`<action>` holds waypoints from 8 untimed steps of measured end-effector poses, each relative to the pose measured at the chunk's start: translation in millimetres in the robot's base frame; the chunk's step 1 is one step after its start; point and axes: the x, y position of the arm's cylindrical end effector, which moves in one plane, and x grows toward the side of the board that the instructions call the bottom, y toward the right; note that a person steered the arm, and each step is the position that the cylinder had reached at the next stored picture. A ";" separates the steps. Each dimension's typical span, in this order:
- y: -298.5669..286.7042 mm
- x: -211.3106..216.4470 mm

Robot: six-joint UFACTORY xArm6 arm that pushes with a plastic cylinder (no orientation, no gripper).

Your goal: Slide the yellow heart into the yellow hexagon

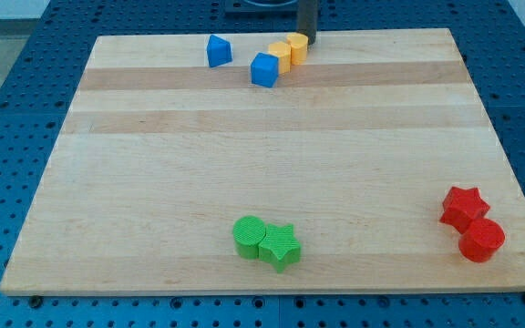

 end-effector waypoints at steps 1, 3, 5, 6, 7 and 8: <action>-5.0 0.4; -10.2 0.4; 55.4 -16.8; 98.9 17.0; 124.5 97.3; 179.2 142.1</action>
